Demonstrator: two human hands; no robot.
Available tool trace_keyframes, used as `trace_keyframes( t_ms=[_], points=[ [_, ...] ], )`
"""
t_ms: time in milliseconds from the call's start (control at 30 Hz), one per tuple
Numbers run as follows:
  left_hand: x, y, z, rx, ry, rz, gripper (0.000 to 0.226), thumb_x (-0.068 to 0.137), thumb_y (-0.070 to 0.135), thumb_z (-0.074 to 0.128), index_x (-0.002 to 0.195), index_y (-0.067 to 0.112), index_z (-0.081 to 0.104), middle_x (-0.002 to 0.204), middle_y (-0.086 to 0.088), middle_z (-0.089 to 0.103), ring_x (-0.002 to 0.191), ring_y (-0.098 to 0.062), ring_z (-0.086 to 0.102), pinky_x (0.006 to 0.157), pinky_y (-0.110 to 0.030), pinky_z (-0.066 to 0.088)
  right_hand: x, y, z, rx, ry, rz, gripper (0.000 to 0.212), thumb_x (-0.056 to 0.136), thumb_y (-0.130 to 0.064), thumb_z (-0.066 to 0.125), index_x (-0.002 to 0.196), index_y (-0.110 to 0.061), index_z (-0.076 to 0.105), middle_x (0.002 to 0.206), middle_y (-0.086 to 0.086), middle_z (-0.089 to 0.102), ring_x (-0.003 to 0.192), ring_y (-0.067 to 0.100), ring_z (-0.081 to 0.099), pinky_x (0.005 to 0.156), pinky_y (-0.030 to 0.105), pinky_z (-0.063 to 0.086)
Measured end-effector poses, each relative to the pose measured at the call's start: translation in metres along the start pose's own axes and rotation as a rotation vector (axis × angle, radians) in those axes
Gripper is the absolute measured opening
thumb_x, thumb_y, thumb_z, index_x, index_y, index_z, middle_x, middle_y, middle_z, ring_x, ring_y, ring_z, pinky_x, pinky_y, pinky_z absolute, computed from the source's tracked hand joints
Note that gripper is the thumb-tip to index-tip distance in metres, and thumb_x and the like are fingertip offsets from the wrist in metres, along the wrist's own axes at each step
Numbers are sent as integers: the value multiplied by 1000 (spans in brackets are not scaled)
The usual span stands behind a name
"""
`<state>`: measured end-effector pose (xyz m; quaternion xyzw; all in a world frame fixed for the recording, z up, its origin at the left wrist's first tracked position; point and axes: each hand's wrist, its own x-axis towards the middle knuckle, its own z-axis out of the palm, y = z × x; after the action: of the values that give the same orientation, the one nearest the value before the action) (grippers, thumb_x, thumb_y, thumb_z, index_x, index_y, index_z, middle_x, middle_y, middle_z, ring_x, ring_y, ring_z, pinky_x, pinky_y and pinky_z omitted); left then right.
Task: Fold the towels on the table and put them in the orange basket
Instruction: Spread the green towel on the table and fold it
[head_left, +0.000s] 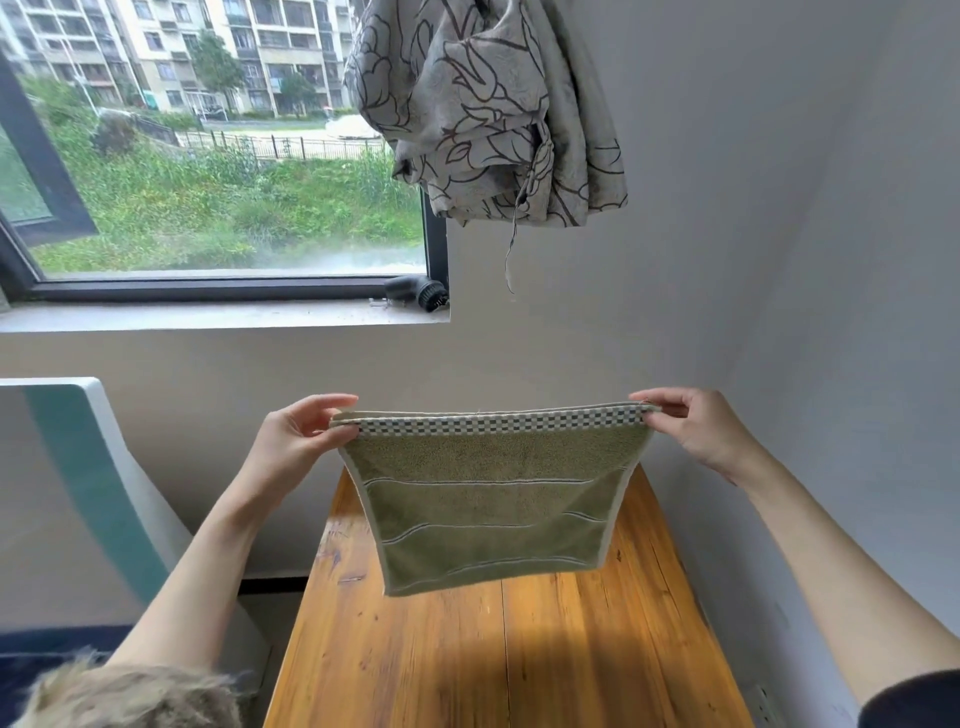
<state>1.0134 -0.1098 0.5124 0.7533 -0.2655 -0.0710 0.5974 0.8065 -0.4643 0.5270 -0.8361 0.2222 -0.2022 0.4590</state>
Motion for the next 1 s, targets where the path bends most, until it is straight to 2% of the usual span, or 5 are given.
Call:
trace_keyframes(
  t_ms=[267, 467, 600, 767, 1000],
  points=[
    [0, -15, -4, 194, 15, 87, 37, 75, 1, 72, 74, 37, 74, 75, 9, 71, 69, 5, 62, 68, -6, 46, 2, 0, 8, -125, -49, 16, 18, 90, 0, 54, 94, -14, 65, 95, 6, 66, 92, 18, 59, 83, 24, 42],
    [0, -29, -1, 387, 15, 196, 14, 77, 1, 71, 89, 5, 73, 79, 2, 65, 70, 6, 58, 67, -6, 43, 3, 6, 15, -217, -53, 12, 21, 91, 1, 53, 91, -17, 65, 93, 5, 66, 93, 20, 59, 85, 26, 42],
    [-2, -39, 5, 389, 32, 102, 11, 81, 7, 69, 78, 17, 70, 76, 3, 67, 68, 0, 58, 65, -6, 42, 2, 10, 19, -297, -45, 21, 20, 92, -1, 51, 97, -12, 67, 98, 4, 65, 95, 18, 58, 85, 25, 41],
    [1, -47, 16, 320, 19, -51, 18, 86, 13, 65, 73, 26, 64, 79, 4, 68, 77, -12, 61, 73, -25, 47, 9, 15, 31, -366, 15, 57, 20, 94, -5, 47, 101, -10, 65, 102, 6, 65, 92, 15, 53, 80, 23, 38],
    [20, -35, 28, 315, 85, 10, 12, 85, 8, 65, 80, 19, 64, 78, 10, 64, 71, 4, 59, 64, -1, 41, 23, 17, 38, -443, 169, 30, 25, 94, -2, 41, 104, -4, 63, 109, 15, 66, 101, 31, 58, 83, 29, 42]
  ],
)
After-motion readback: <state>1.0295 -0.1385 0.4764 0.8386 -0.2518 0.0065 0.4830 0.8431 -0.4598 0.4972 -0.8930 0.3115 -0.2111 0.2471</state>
